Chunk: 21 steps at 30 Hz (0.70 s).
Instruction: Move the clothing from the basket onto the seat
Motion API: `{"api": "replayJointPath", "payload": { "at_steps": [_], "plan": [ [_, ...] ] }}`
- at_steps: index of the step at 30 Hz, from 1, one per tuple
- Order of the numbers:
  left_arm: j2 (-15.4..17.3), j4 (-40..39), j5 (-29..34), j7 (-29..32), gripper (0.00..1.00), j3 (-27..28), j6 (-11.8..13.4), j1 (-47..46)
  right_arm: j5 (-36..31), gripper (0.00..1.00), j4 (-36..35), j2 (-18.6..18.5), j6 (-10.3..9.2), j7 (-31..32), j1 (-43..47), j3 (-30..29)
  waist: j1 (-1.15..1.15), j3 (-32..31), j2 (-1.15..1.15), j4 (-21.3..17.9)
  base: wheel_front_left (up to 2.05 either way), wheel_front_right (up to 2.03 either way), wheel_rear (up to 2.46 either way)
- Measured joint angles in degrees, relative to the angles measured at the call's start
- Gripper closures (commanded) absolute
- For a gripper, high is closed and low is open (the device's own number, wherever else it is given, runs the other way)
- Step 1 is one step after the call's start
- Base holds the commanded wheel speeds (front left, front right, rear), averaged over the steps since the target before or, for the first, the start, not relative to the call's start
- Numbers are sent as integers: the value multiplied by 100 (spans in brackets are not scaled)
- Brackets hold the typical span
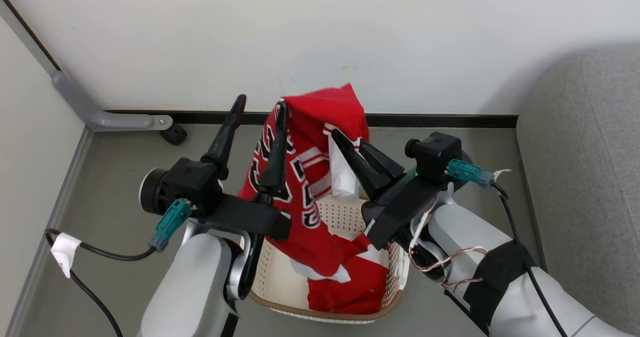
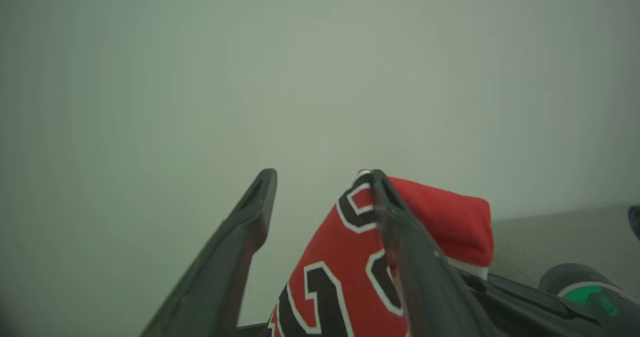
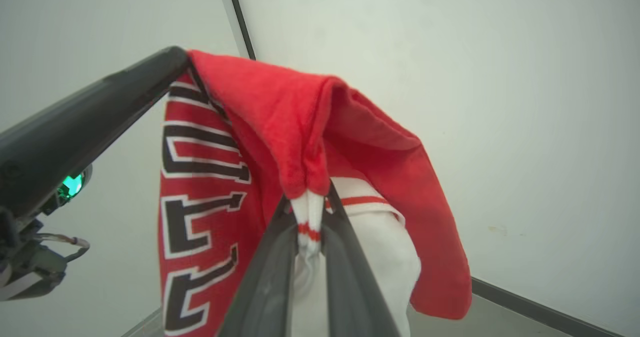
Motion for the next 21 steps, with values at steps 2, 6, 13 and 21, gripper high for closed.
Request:
{"api": "replayJointPath", "payload": {
  "at_steps": [2,6,13,21],
  "plan": [
    [0,24,7,0,0,2,1,3,21,100,-21,0,0,0,14,-29,0,-12,0,-9,0,0,0],
    [0,163,10,0,0,85,1,9,46,100,-34,0,0,1,41,-125,0,-39,0,-20,0,0,0],
    [70,337,27,0,0,232,2,66,46,100,-71,0,0,1,51,-352,0,-80,0,-48,0,0,0],
    [174,566,66,0,0,430,113,280,38,100,-162,-1,0,1,184,-575,0,-105,0,-123,0,0,0]
  ]
}}
